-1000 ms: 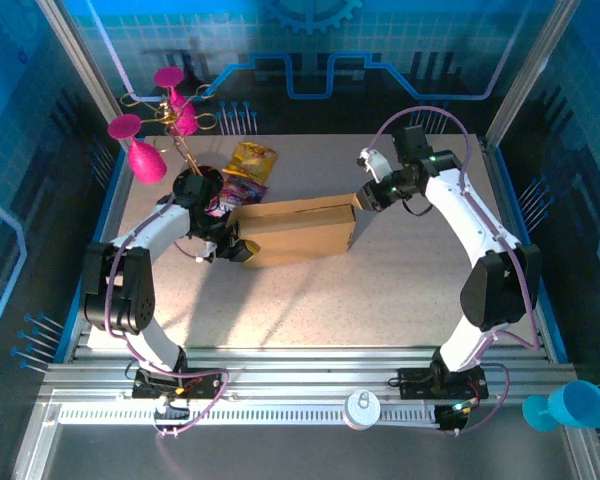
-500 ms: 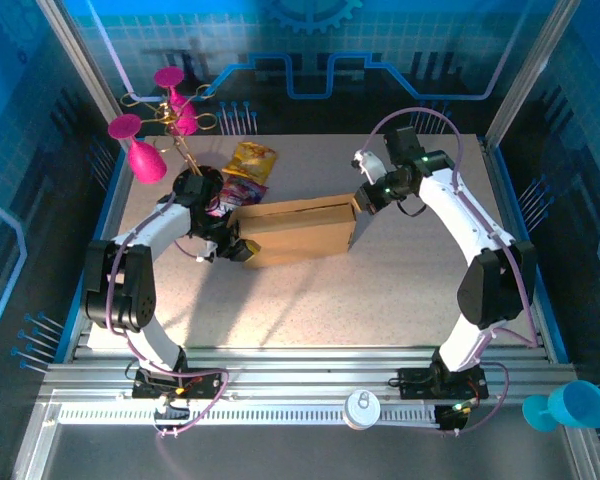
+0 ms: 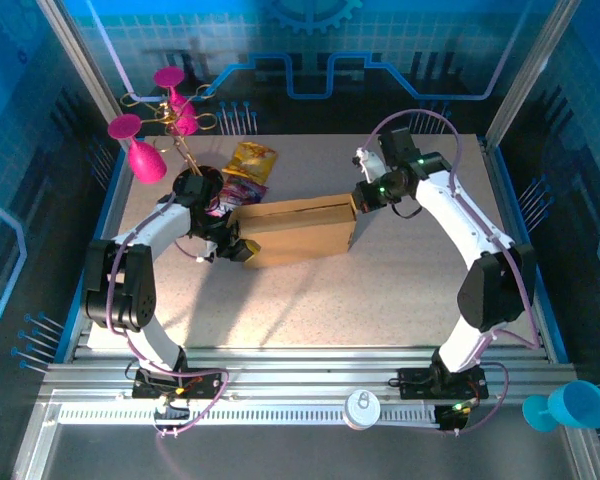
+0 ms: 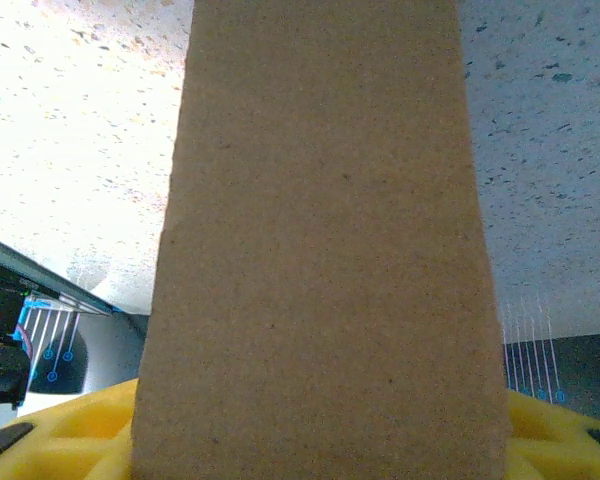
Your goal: Fold the paper box
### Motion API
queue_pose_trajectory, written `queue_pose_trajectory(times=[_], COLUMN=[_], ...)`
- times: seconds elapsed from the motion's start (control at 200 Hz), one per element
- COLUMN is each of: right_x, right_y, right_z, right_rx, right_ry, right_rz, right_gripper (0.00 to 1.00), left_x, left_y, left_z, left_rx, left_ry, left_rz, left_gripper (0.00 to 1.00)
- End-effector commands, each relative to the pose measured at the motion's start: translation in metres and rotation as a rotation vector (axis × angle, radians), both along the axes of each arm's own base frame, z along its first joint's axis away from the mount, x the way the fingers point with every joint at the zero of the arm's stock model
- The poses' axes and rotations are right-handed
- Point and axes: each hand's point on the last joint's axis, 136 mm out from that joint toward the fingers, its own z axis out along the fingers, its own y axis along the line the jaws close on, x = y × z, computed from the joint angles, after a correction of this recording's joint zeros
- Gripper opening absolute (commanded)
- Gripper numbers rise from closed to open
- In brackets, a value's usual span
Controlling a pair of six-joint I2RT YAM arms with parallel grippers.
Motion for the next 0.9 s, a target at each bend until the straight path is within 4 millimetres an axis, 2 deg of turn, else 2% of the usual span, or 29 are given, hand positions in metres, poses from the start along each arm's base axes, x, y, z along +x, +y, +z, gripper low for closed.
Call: queue_pose_trajectory(times=[0.0,0.25,0.48,0.66,0.896], right_x=[-0.011,-0.010,-0.016,-0.019,-0.017], right_y=[0.010,0.017,0.013,0.008,0.007], right_z=[0.000,-0.003,-0.021,-0.026,-0.030], right_rx=[0.041,0.061,0.004,-0.023,-0.064], right_ry=[0.049,0.024,-0.010,-0.039,-0.052], right_rz=[-0.068,-0.102,-0.088,-0.093,-0.101], right_gripper=[0.00,0.00,0.00,0.00,0.00], left_x=[-0.009,-0.006,-0.004,0.007,0.016], left_y=[0.025,0.025,0.027,0.030,0.037], left_z=[-0.037,-0.038,-0.038,-0.033,-0.022], left_rx=[0.166,0.162,0.158,0.160,0.162], left_ry=[0.124,0.117,0.097,0.013,-0.086], left_rz=[0.072,0.075,0.064,0.059,0.036], left_gripper=[0.11,0.11,0.14,0.33,0.70])
